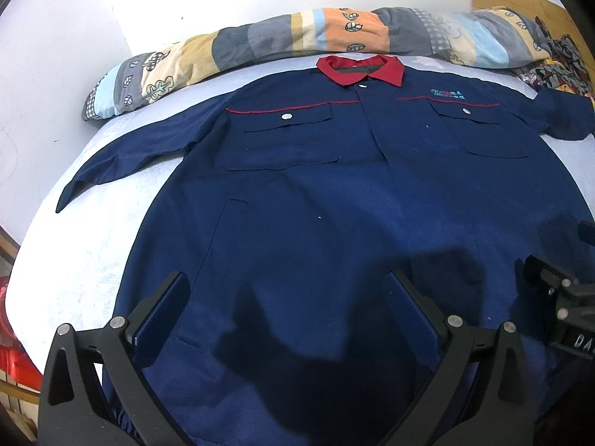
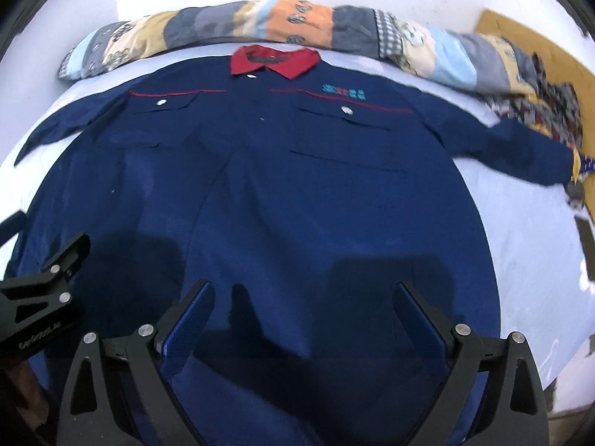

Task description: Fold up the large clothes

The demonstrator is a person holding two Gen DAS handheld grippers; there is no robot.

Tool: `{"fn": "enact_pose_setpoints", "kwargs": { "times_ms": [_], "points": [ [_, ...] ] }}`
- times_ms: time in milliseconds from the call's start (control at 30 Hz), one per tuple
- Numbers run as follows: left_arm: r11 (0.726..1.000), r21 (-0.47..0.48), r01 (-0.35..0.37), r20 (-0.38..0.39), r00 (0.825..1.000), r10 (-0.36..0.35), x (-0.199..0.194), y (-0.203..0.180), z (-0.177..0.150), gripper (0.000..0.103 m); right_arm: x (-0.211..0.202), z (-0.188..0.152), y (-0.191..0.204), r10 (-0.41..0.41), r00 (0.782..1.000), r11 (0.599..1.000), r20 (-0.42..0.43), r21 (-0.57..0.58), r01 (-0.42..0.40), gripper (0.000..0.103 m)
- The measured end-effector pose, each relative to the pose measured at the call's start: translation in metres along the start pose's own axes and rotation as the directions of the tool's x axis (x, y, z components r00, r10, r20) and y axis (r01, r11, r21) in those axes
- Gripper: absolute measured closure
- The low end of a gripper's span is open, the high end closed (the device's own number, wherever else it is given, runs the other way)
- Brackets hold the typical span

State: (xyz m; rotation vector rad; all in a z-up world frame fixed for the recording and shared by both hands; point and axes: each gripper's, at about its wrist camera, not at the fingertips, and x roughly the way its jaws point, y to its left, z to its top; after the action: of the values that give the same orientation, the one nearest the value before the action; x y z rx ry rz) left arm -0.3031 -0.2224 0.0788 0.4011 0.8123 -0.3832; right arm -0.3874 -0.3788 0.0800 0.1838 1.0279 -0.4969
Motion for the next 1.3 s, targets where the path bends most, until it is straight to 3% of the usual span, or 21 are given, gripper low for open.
{"fn": "enact_pose_setpoints", "kwargs": {
  "times_ms": [100,300,567,867,1033,1167,1300],
  "points": [
    [1.0,0.0,0.002,0.001,1.0,-0.002,0.0,0.0,0.0,0.0,0.002,0.001,-0.008,-0.016,1.0,1.0,0.002,0.016,0.016,0.006],
    [1.0,-0.001,0.005,0.006,1.0,-0.005,-0.002,0.001,0.001,0.0,-0.009,0.012,-0.035,0.087,0.995,0.988,0.04,0.124,-0.091,0.006],
    [1.0,-0.002,0.008,0.003,1.0,-0.008,-0.002,0.001,0.004,0.0,-0.01,0.014,-0.053,0.142,0.989,0.971,0.051,0.188,-0.149,0.006],
    [0.999,0.021,-0.035,0.071,0.997,0.034,0.009,0.0,0.039,0.0,-0.016,0.032,-0.074,0.05,0.995,0.985,0.082,0.162,-0.062,0.005],
    [0.999,0.05,-0.008,0.075,0.997,0.004,0.015,-0.013,0.052,0.0,-0.007,0.05,-0.091,-0.05,0.996,0.992,0.076,0.118,0.041,0.005],
    [0.996,0.09,-0.001,0.117,0.993,-0.01,0.013,-0.025,0.063,0.0,0.002,0.066,-0.101,-0.168,0.982,0.984,0.092,0.074,0.161,0.005],
    [0.994,0.089,0.058,0.108,0.992,-0.068,0.014,-0.028,0.069,0.0,0.01,0.077,-0.107,-0.168,0.983,0.983,0.076,0.092,0.161,0.005]
  ]
}}
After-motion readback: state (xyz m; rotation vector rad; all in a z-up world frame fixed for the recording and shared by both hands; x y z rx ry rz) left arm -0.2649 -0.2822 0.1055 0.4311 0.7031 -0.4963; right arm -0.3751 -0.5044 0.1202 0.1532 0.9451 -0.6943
